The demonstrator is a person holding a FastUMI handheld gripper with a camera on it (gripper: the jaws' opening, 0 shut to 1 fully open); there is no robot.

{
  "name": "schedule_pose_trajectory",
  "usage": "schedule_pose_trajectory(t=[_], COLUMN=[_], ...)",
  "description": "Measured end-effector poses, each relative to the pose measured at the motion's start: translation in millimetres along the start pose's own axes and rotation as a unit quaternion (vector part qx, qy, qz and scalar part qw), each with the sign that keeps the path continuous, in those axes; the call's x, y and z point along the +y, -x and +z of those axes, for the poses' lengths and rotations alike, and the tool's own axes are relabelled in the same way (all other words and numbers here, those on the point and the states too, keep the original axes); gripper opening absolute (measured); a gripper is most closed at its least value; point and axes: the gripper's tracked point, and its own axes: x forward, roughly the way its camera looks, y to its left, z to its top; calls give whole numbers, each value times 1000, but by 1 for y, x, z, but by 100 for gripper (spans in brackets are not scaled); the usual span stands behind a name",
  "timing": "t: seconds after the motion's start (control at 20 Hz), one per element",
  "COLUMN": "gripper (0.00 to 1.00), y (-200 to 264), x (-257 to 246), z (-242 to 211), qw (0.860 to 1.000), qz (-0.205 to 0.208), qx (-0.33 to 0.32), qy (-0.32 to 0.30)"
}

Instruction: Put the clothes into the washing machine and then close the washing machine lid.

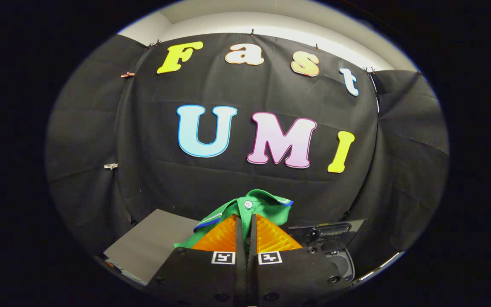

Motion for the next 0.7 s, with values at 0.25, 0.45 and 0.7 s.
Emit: schedule_pose_trajectory(t=[0.25,0.45,0.7], gripper=[5,5,5], y=[7,3,-11], x=[-62,-114,-168], z=[6,-10,-27], qw=[1000,1000,999], qz=[5,-13,-44], qx=[-7,9,17], qy=[-3,-1,-12])
